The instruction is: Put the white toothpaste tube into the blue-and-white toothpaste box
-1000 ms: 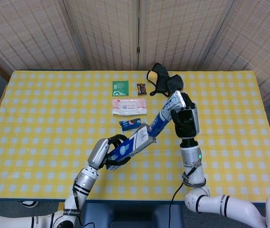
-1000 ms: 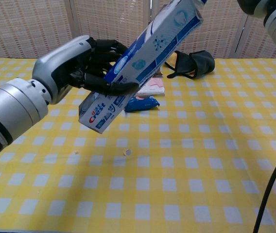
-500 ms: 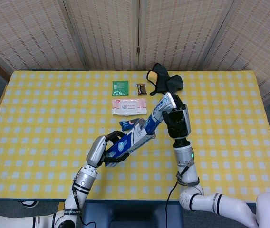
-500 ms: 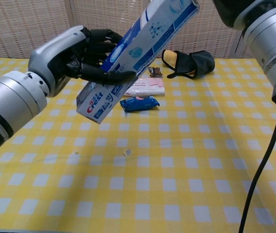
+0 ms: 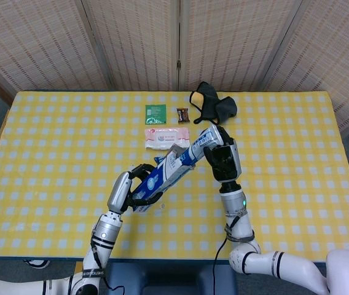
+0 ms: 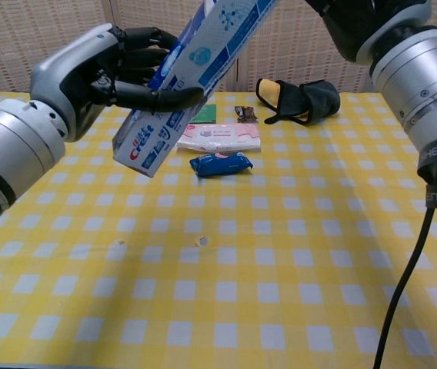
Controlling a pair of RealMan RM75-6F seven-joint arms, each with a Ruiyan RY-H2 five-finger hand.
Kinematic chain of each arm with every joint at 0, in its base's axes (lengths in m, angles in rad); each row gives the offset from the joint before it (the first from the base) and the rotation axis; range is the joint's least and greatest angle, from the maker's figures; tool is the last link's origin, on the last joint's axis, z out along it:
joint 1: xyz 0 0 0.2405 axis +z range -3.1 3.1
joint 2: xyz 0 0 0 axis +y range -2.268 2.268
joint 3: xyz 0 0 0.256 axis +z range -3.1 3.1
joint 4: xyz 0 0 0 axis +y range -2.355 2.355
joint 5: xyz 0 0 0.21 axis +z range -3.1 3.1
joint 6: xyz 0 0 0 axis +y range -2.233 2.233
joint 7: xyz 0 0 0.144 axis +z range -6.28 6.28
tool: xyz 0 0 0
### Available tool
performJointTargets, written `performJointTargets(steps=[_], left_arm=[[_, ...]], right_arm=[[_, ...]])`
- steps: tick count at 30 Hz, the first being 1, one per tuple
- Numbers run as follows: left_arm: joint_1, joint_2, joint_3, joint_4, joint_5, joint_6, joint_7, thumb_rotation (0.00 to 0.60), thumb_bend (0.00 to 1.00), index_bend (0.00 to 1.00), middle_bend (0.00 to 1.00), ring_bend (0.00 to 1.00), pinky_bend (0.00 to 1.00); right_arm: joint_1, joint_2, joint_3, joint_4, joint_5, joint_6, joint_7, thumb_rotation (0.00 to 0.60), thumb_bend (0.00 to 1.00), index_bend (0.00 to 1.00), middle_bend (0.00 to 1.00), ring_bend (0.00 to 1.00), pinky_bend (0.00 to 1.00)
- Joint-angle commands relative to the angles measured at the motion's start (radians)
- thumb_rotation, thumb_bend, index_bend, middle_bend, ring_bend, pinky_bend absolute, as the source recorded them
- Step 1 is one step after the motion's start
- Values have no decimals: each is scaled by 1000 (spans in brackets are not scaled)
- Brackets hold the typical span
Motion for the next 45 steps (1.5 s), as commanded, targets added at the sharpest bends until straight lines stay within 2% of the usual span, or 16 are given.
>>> performJointTargets(steps=[1,9,12,15,17,19,20,23,25,30,38,45], left_arm=[[1,0,1,1,5,3,-5,600,287,537,656,531,562],[2,2,3,3,24,13,-19,600,287,538,656,531,562],[1,1,7,8,34,16,-27,600,287,539,656,531,562],[2,1,9,7,38,18,-32,600,287,541,656,532,566],[1,5,12,2,38,13,-35,600,286,542,656,532,577],[1,8,14,0,35,8,-35,600,286,542,656,532,585],[1,9,15,-1,34,7,-35,600,287,542,656,532,587],[1,12,17,-5,36,6,-40,600,287,542,656,532,589],[1,14,18,-8,39,5,-45,600,287,542,656,532,592],[0,15,18,-9,45,5,-56,600,287,542,656,532,593],[21,25,3,4,152,83,-256,600,287,547,656,532,594],[18,20,1,39,168,99,-304,600,286,549,656,532,594]], right_arm=[[5,-6,-12,11,-4,-11,-15,600,364,761,661,573,661],[9,-10,-23,12,-13,-19,-56,600,363,761,661,568,655],[8,-12,-31,15,-25,-12,-72,600,365,722,605,516,603],[10,-6,-39,12,-29,-24,-80,600,364,533,459,387,467],[12,5,-46,11,-34,-40,-68,600,364,244,313,261,314],[14,11,-50,15,-33,-51,-61,600,365,52,211,173,213],[14,12,-50,16,-33,-54,-59,600,364,6,151,125,160],[13,13,-51,20,-28,-57,-63,600,364,0,41,52,60],[13,15,-54,22,-32,-58,-65,600,364,0,6,19,25],[15,26,-63,24,-44,-65,-71,600,364,0,0,0,0],[38,144,-142,75,-161,-113,-75,600,364,0,0,0,0],[23,188,-153,56,-141,-106,12,600,305,0,0,0,0]])
